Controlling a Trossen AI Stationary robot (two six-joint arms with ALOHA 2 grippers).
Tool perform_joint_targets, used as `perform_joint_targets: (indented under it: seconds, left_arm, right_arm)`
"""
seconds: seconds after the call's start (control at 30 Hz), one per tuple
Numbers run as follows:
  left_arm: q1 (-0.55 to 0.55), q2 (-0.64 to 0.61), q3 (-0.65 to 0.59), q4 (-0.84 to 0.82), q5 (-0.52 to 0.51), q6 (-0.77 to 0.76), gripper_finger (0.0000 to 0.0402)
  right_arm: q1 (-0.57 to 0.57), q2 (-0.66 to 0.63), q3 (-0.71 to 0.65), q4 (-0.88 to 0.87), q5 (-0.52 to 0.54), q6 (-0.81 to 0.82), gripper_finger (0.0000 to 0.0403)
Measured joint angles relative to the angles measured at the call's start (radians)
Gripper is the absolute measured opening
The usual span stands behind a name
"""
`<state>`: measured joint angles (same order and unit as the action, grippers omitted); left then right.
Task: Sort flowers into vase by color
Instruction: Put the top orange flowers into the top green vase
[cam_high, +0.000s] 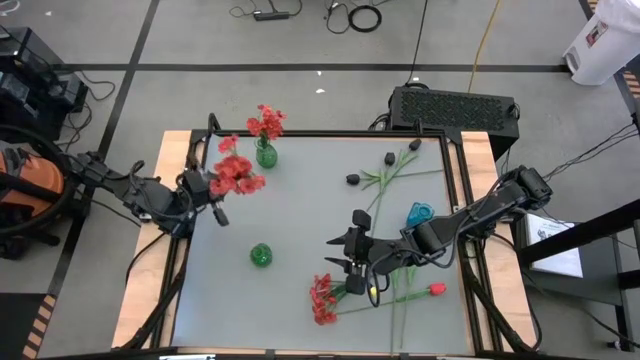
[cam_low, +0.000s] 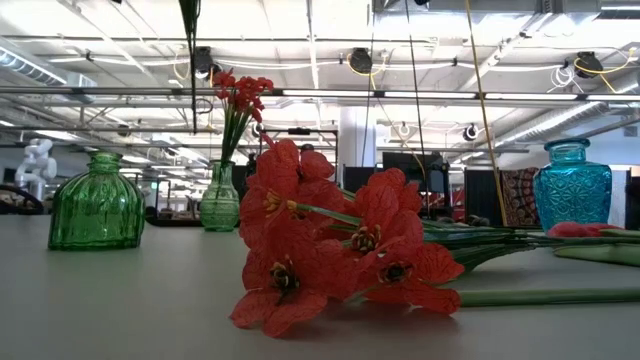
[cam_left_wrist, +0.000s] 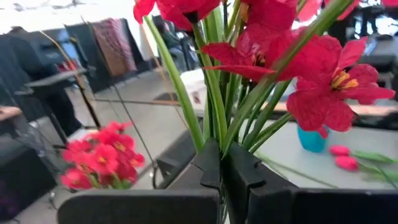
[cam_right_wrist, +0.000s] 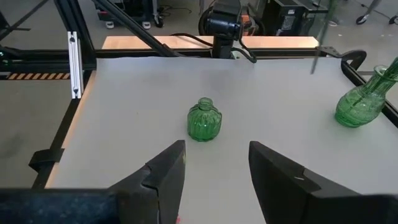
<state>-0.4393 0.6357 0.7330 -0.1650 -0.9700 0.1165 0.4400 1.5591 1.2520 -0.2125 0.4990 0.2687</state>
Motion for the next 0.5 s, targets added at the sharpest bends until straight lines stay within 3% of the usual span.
perform_joint_targets:
  seconds: [0.3,0.5]
  left_arm:
    - [0.136,-0.069,0.000,0.048,-0.012,0.057,0.0001]
    - [0.234,-0.159,-0.009,0.043,0.052,0.091,0.0001]
  right_arm:
    - [0.000,0.086,0.000,-0.003,-0.003,0.007,0.0169]
    - [0.000,0.114,0.000,-0.002,-0.003,0.008,0.0169]
